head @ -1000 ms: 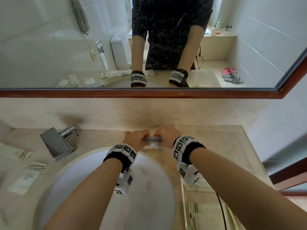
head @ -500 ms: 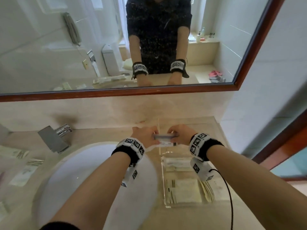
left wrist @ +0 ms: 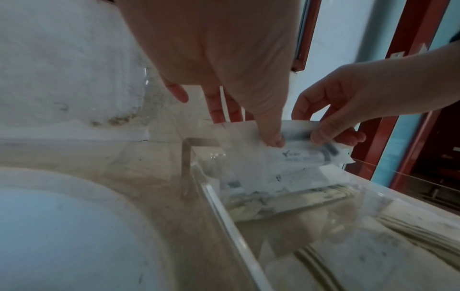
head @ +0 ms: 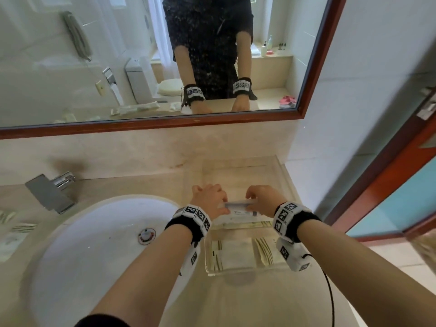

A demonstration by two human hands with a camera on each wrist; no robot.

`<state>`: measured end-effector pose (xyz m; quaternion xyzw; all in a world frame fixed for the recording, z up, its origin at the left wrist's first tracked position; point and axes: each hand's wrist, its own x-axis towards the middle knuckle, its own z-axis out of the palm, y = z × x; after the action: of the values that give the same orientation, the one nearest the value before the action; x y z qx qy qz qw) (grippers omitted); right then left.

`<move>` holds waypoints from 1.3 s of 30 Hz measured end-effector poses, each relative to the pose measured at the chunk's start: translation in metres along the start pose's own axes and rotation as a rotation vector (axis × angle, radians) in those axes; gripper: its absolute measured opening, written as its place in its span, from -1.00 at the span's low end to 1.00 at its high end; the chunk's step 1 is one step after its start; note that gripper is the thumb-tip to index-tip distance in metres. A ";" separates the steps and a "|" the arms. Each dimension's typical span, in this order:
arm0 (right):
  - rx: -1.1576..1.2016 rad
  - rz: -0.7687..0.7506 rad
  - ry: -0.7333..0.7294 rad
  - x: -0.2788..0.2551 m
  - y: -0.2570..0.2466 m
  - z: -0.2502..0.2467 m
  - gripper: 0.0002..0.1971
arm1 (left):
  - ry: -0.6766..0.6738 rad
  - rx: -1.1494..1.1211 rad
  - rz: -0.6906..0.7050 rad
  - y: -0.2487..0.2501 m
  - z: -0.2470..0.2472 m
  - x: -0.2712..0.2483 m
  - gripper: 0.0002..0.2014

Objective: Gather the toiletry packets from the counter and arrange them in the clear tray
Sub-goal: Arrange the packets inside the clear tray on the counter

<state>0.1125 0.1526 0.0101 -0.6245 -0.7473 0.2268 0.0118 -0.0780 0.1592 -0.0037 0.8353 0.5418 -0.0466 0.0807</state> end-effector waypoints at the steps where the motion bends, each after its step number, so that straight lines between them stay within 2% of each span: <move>1: -0.017 -0.027 0.034 -0.001 0.000 0.002 -0.69 | 0.016 -0.004 0.000 -0.001 0.002 -0.001 -0.60; 4: -0.032 -0.090 0.103 0.000 0.000 0.010 -0.72 | 0.054 0.004 0.008 -0.005 0.004 -0.006 -0.57; 6: -0.037 -0.110 0.095 0.001 0.001 0.014 -0.74 | 0.077 -0.014 0.007 -0.007 0.006 -0.009 -0.57; 10: -0.087 -0.183 0.053 0.005 0.001 0.016 -0.67 | 0.170 -0.077 0.002 -0.006 0.009 -0.010 -0.70; 13: -0.123 -0.215 0.039 0.005 -0.001 0.015 -0.63 | 0.117 -0.029 0.028 0.000 0.008 -0.009 -0.80; 17: -0.158 -0.213 0.072 0.002 -0.004 0.016 -0.73 | 0.034 0.020 0.009 0.003 0.008 -0.006 -0.87; 22: -0.190 -0.239 0.119 0.003 -0.003 0.021 -0.79 | 0.010 0.160 0.044 0.006 0.007 -0.007 -0.81; 25: -0.230 -0.272 0.132 0.002 -0.003 0.023 -0.76 | 0.001 0.250 0.075 0.007 0.010 -0.010 -0.74; 29: -0.359 -0.310 0.076 -0.001 -0.002 0.024 -0.68 | -0.039 0.294 0.053 0.010 0.016 -0.013 -0.67; 35: -0.469 -0.278 0.022 0.000 -0.007 0.026 -0.66 | -0.086 0.360 0.048 0.018 0.018 -0.017 -0.73; 39: -0.527 -0.264 -0.005 0.002 -0.010 0.029 -0.66 | -0.102 0.351 -0.013 0.024 0.018 -0.017 -0.77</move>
<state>0.0945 0.1439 -0.0128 -0.5029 -0.8552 0.0230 -0.1230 -0.0630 0.1315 -0.0163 0.8297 0.5258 -0.1833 -0.0392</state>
